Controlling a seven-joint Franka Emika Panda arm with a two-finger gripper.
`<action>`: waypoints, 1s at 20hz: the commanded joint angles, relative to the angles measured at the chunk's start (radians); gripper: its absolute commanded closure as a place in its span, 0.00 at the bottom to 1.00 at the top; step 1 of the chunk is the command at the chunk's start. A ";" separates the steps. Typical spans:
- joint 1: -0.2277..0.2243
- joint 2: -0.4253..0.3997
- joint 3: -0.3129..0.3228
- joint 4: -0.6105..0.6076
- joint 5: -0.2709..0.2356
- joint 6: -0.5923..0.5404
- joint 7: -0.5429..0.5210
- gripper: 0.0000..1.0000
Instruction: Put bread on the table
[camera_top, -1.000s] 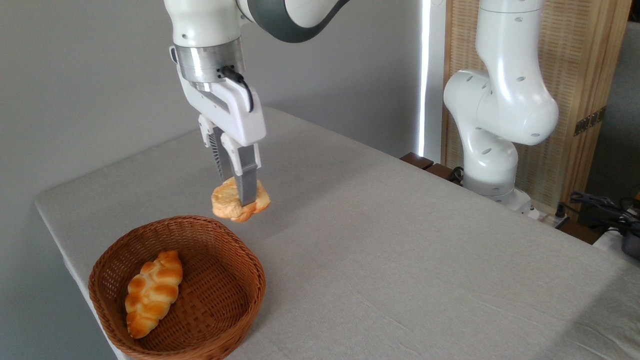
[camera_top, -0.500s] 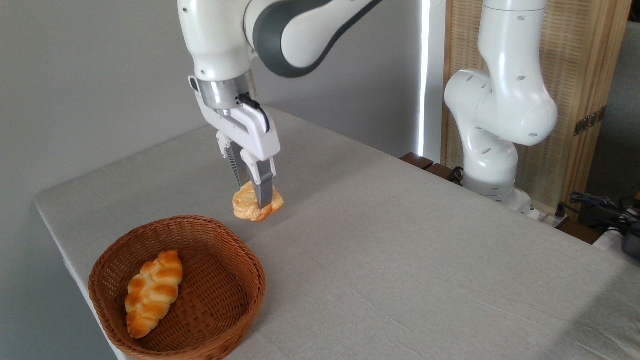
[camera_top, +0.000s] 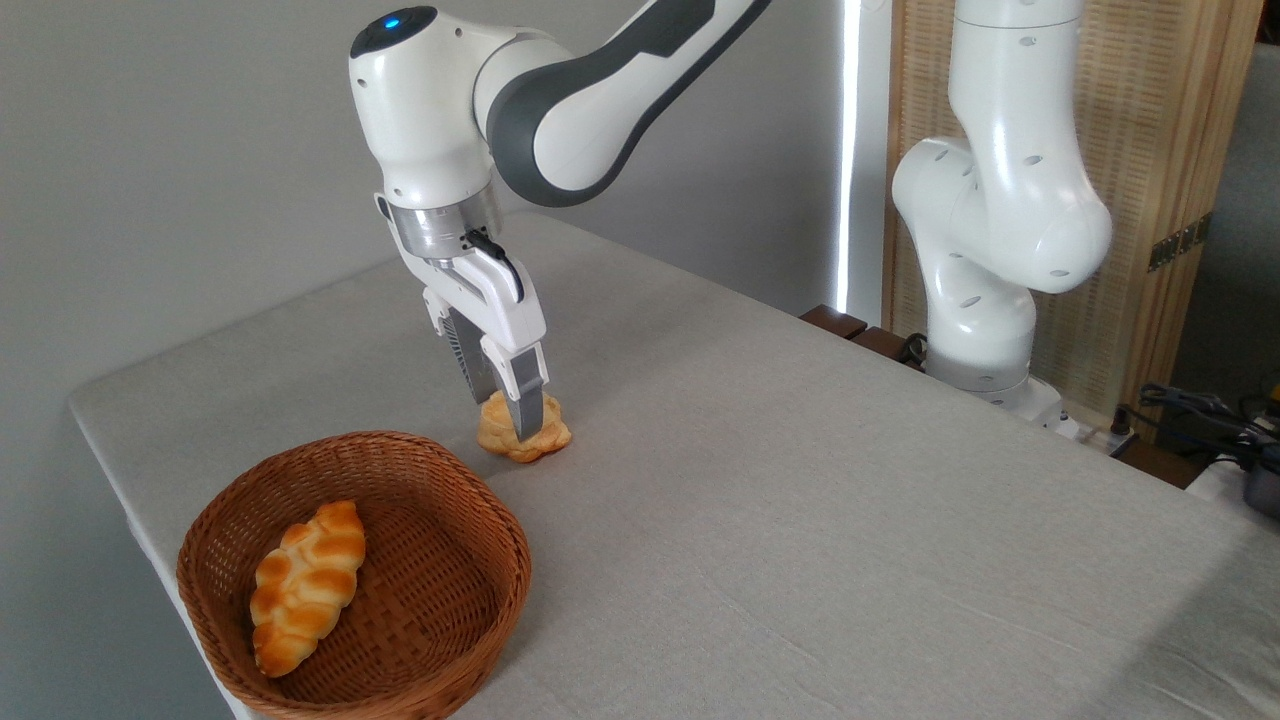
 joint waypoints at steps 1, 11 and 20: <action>-0.005 -0.010 0.006 0.006 -0.015 0.003 -0.009 0.00; 0.009 -0.061 0.122 0.236 0.058 -0.132 0.032 0.00; 0.009 -0.089 0.270 0.303 0.042 -0.282 0.177 0.00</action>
